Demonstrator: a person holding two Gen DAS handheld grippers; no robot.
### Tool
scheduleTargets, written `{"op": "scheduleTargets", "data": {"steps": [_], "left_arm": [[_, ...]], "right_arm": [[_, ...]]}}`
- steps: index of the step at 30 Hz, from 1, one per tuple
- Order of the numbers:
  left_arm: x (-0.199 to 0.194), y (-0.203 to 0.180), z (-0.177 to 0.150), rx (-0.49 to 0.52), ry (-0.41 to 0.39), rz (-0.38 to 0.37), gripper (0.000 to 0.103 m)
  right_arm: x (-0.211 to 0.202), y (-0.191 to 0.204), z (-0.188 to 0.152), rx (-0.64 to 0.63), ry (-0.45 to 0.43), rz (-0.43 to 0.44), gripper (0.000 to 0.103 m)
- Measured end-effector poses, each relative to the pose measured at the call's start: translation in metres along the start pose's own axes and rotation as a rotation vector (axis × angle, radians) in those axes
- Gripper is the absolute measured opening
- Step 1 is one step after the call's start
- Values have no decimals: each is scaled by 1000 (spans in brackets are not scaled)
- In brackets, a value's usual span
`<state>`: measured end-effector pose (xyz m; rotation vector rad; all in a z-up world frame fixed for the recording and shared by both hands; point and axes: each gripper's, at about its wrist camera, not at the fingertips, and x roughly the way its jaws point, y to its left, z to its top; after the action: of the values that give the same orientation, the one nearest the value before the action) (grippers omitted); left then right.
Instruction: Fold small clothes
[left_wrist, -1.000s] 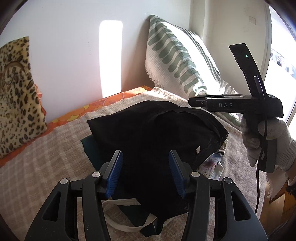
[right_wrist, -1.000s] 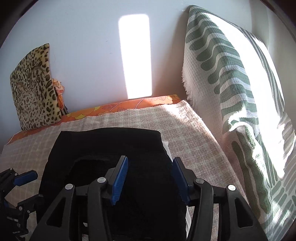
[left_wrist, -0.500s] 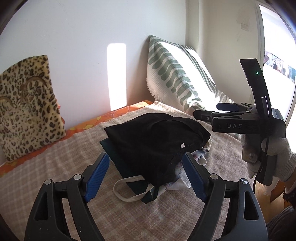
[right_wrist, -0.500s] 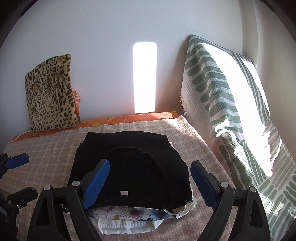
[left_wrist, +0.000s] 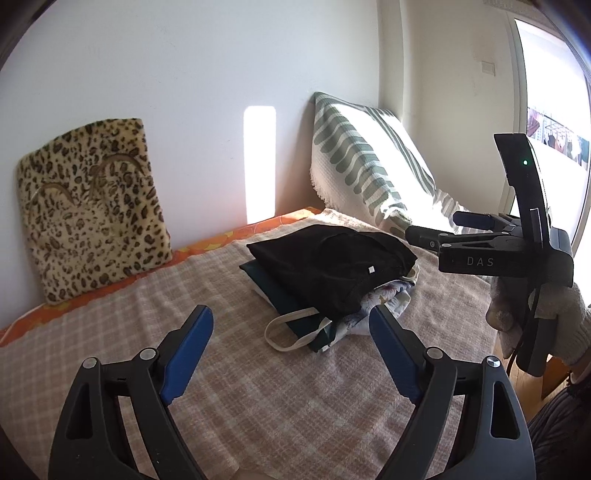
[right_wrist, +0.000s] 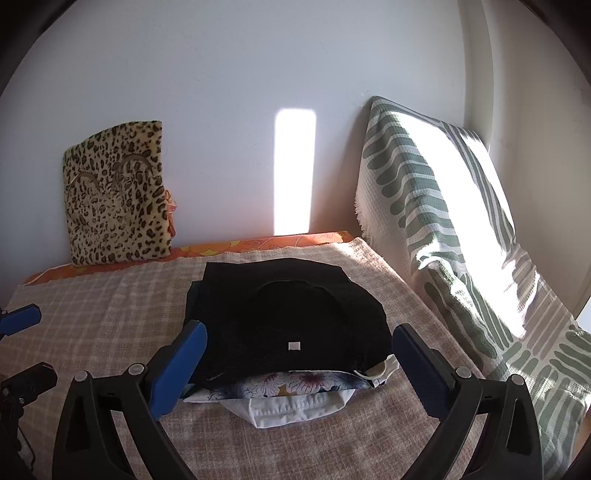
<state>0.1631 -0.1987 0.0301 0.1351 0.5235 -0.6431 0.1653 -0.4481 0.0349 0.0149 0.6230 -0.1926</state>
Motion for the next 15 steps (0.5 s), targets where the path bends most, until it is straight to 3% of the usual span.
{"op": "scheduleTargets", "data": {"steps": [2,4,15], "left_arm": [[-12,3,-4,-2,-19,13,99],[-22,8,-7,-15,-38,18,102],[-35,28,-27,-63,-3,72,102]], "right_arm": [[-9,8,-3,-8,-7,4,103],[-19,16,-8,-8,-13,19,103],[-38,35,-34,53,-22,44,103]]}}
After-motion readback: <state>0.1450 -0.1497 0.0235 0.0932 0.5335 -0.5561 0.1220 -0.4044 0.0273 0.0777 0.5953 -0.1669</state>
